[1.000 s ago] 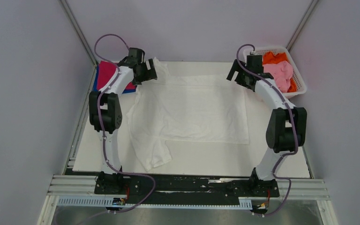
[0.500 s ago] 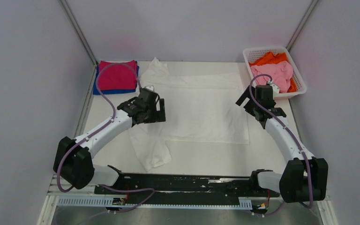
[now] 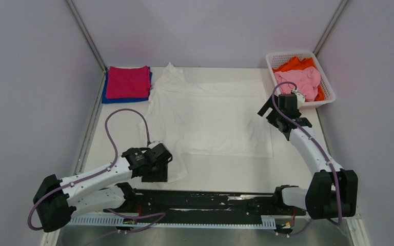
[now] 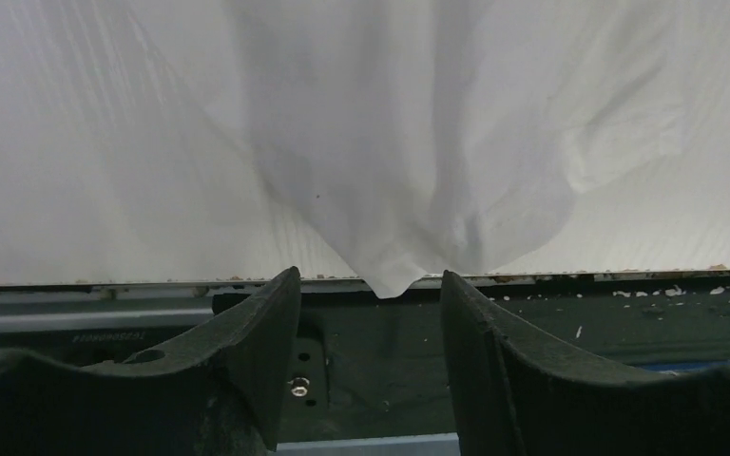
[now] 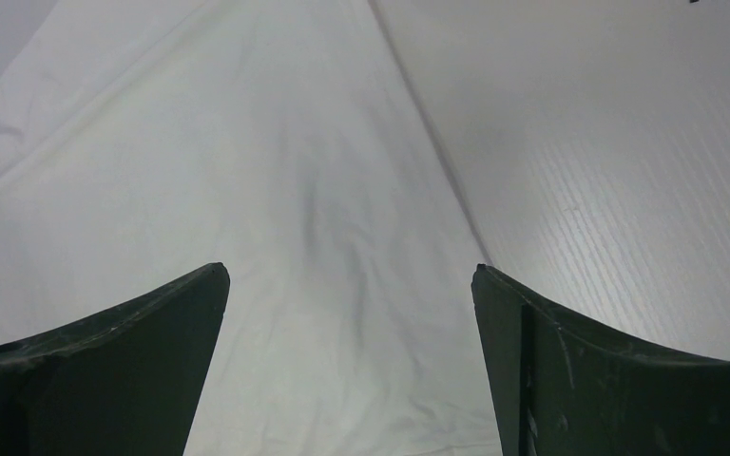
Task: Fold and stack the t-shirts
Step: Grab the side of the flattened tshirt closest away from the robot with both arms
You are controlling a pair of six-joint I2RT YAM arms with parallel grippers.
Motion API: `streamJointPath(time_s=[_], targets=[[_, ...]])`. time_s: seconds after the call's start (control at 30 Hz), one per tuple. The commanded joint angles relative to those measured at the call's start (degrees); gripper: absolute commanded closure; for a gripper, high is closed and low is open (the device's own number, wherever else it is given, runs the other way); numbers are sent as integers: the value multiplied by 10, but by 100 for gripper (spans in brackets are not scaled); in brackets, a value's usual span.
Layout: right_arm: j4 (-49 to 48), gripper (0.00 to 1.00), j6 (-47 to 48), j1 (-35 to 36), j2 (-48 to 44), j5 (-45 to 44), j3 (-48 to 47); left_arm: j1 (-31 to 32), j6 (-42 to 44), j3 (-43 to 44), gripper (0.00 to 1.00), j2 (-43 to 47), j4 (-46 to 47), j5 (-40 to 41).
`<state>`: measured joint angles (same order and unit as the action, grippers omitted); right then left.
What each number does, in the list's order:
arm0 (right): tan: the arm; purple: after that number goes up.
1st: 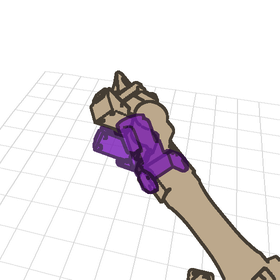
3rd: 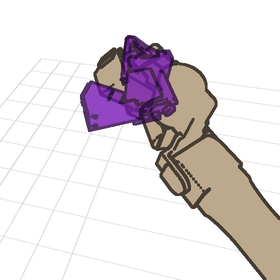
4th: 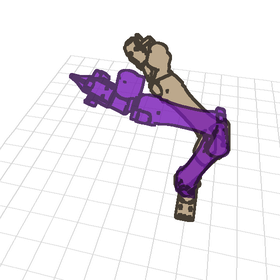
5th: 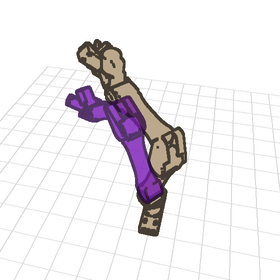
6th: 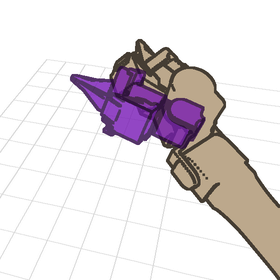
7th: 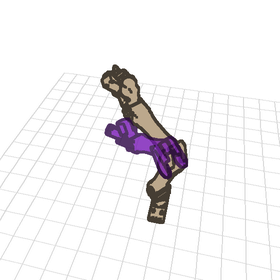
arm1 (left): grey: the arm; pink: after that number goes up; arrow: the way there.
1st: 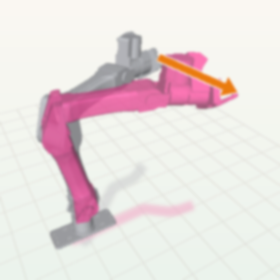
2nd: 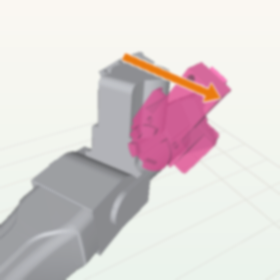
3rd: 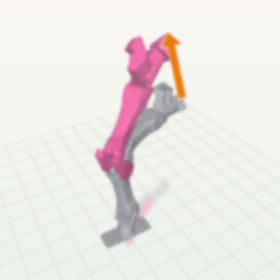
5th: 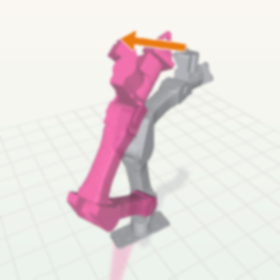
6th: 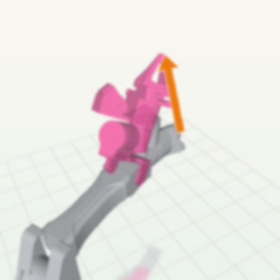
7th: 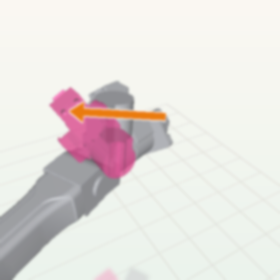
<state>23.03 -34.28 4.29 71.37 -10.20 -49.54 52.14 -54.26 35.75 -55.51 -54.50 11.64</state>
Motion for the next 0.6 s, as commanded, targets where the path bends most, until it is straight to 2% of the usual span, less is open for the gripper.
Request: streamJointPath(time_s=[0.0,0.3,0.57], targets=[[-19,0,7,-1,-3,-16,-8,4,-40,-35,38,4,58,-53],[-18,0,11,-1,-5,-29,-4,3,-25,-49,45,-77,106,-63],[-8,0,-12,-2,-24,-54,5,6,-27,-44,64,-149,108,-58]])
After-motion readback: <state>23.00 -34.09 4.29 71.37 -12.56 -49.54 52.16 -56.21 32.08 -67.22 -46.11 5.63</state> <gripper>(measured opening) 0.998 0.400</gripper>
